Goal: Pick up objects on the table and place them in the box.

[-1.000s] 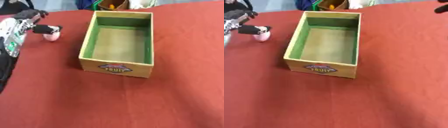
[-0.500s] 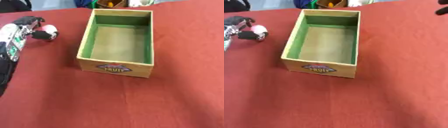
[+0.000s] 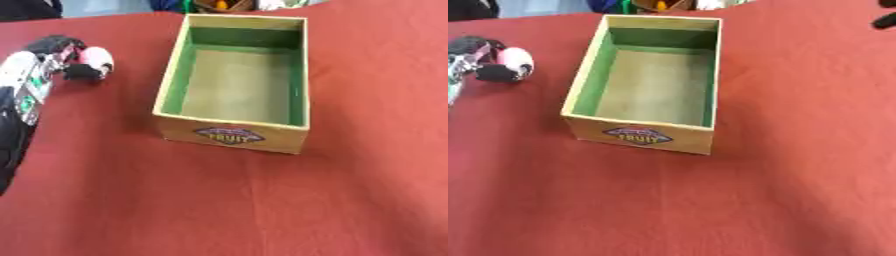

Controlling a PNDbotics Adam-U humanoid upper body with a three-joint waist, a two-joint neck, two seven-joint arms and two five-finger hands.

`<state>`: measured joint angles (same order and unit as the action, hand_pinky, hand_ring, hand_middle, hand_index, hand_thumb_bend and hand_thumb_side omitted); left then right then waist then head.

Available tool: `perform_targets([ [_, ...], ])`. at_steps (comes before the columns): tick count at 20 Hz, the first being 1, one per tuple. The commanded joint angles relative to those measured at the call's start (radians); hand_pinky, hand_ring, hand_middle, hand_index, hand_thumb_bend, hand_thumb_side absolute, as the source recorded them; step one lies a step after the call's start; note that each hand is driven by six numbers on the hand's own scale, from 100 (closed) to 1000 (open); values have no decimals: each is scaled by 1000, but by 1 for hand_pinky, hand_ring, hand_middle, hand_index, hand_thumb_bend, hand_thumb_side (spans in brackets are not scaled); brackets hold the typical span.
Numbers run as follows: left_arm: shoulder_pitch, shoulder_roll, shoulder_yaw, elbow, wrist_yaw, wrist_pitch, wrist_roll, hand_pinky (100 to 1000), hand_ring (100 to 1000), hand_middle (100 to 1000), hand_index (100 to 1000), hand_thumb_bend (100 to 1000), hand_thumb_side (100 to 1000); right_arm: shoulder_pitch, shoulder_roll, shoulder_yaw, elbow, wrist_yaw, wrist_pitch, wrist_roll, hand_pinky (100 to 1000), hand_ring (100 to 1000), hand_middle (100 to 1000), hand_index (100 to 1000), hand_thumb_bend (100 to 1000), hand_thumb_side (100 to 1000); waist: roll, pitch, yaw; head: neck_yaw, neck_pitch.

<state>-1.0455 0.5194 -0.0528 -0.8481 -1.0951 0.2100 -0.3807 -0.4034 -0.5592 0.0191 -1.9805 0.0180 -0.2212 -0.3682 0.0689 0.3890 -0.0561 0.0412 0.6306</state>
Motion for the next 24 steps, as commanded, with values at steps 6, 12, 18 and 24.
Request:
perform_targets([
  [6,-6,20,5,-17,103,-15,37,623,699,611,749,100,569,-6,-10,-8,-19,7,6,-8,539,641,605,795,100,595,-8,-21,4,1,-8],
  [12,-4,18,-1,-26,204,-9,50,595,625,569,708,100,347,-4,-7,-10,-19,8,10,-13,539,640,604,794,100,594,-9,-24,8,0,-5],
  [18,-3,28,-17,-73,263,15,76,541,557,540,677,100,447,2,-3,-11,-19,7,13,-16,539,640,604,794,100,595,-10,-35,20,-5,5],
  [24,-5,36,-38,-142,242,19,116,513,525,525,658,100,479,7,2,-14,-19,4,16,-19,540,640,604,794,100,599,-11,-52,29,-14,15],
])
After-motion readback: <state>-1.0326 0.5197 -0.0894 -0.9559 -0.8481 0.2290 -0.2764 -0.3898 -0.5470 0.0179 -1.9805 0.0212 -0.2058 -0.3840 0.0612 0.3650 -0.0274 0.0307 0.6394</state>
